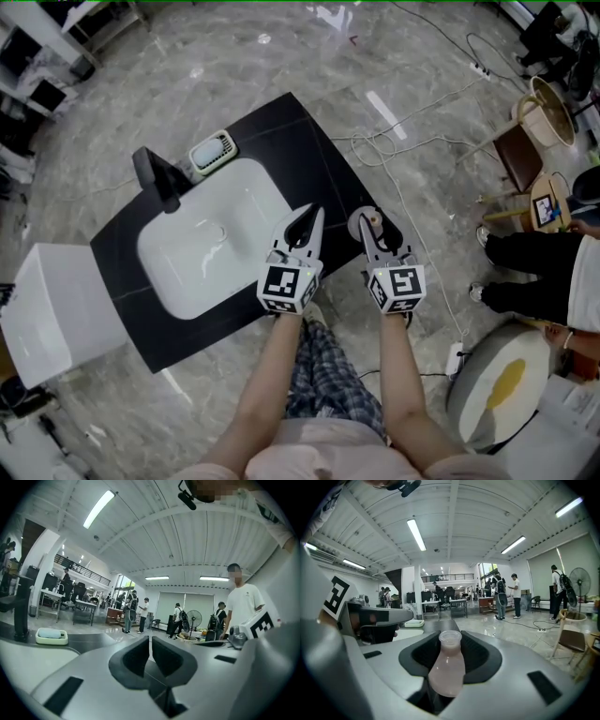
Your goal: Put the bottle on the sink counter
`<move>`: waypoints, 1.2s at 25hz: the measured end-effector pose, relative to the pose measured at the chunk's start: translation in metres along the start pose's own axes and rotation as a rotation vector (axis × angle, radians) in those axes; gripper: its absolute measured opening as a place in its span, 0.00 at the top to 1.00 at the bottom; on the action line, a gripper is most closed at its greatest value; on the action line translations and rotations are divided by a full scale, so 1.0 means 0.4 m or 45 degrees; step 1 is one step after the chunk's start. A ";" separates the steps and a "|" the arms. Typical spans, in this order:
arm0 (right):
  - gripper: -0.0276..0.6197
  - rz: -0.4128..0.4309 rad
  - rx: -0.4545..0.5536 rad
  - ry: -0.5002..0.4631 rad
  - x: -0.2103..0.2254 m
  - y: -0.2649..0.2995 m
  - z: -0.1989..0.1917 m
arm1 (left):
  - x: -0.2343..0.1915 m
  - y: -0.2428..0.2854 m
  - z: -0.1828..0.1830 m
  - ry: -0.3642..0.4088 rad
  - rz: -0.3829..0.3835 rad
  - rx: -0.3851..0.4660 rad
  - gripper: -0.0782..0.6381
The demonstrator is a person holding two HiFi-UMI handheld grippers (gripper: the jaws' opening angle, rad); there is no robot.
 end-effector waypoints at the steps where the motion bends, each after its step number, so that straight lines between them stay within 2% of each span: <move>1: 0.73 0.001 -0.001 0.002 0.002 0.005 -0.007 | 0.001 0.002 -0.005 -0.003 0.001 -0.003 0.83; 11: 0.73 0.009 0.000 0.013 0.014 0.031 -0.057 | 0.004 0.009 -0.041 -0.011 0.005 -0.024 0.83; 19: 0.71 0.026 -0.004 -0.042 0.010 0.038 -0.055 | 0.005 0.008 -0.050 -0.011 0.008 -0.035 0.83; 23: 0.52 0.045 0.022 -0.033 0.009 0.045 -0.039 | 0.000 0.003 -0.057 -0.020 0.013 -0.030 0.83; 30: 0.48 0.046 0.014 -0.020 0.005 0.038 -0.040 | -0.004 -0.006 -0.058 -0.033 0.018 -0.031 0.83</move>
Point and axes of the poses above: the fingertips, and each gripper's own axes: y forward along the fingers, x to its right, z out of its top, the point moved 3 cm from there along -y, backward along the fingers, and after that the axes turned 11 degrees about z, right-handed, at the moved point
